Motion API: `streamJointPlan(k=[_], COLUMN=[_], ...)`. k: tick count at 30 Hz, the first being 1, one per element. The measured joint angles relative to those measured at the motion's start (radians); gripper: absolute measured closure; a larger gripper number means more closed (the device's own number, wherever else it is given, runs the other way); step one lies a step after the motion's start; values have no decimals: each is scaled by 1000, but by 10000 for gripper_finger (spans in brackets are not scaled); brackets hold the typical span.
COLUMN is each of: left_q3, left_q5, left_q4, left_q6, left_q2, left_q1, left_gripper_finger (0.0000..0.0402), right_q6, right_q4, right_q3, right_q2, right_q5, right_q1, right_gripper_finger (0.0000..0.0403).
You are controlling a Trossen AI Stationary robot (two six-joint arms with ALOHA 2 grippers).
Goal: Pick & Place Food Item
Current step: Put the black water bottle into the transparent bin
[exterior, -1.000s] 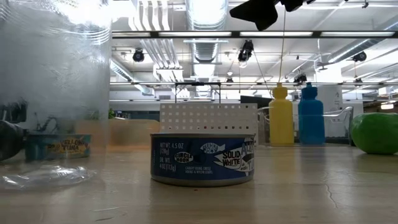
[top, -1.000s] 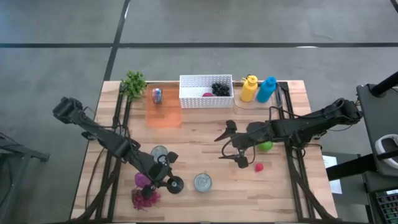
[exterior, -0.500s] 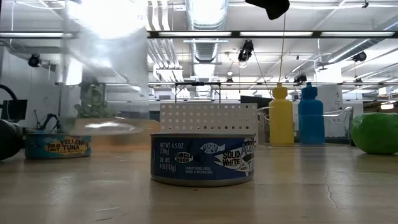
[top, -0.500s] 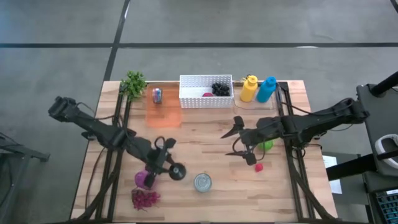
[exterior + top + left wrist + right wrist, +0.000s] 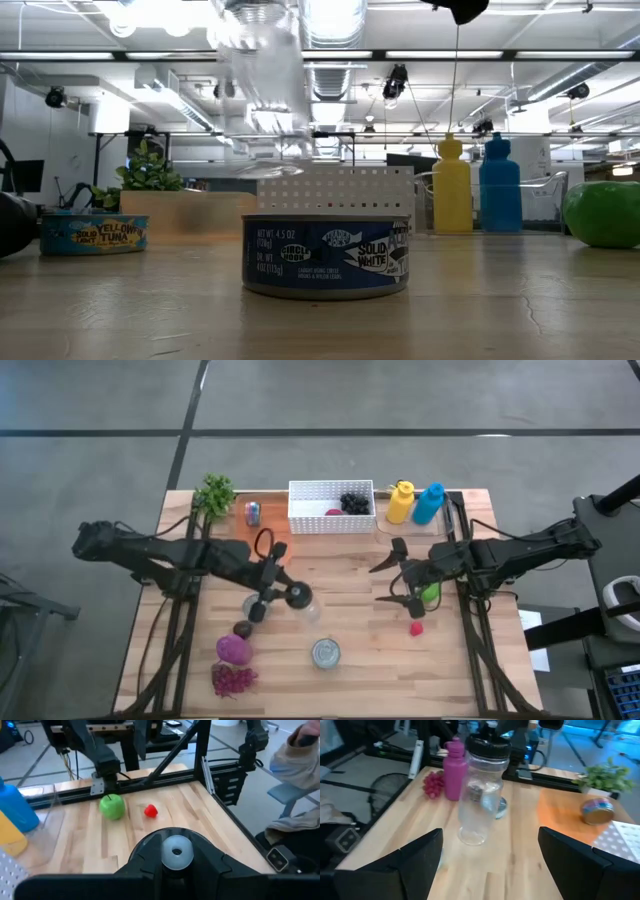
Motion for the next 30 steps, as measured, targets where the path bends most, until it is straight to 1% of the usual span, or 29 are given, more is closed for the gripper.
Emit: streamJointPlan(k=[5, 11, 17, 23, 27, 30], left_q3=[72, 148, 279, 434, 507, 534], left_q5=[78, 233, 336, 475, 512, 520], left_q4=[-8, -5, -3, -33, -51, -48], left_q6=[66, 147, 210, 253, 267, 267], left_q2=[56, 165, 317, 488, 580, 632], left_q1=[75, 157, 230, 289, 323, 340], left_gripper_finger=[328, 328, 328, 328, 328, 328], right_q6=[23, 48, 50, 71, 71, 71], right_q4=[-44, -75, -106, -135, -166, -178], right_q3=[0, 0, 0, 0, 0, 0], right_q2=[-26, -68, -115, -158, -173, -181], right_q5=[32, 39, 53, 53, 52, 53], right_q1=[0, 1, 1, 1, 1, 1], right_gripper_finger=[70, 64, 62, 71, 77, 81])
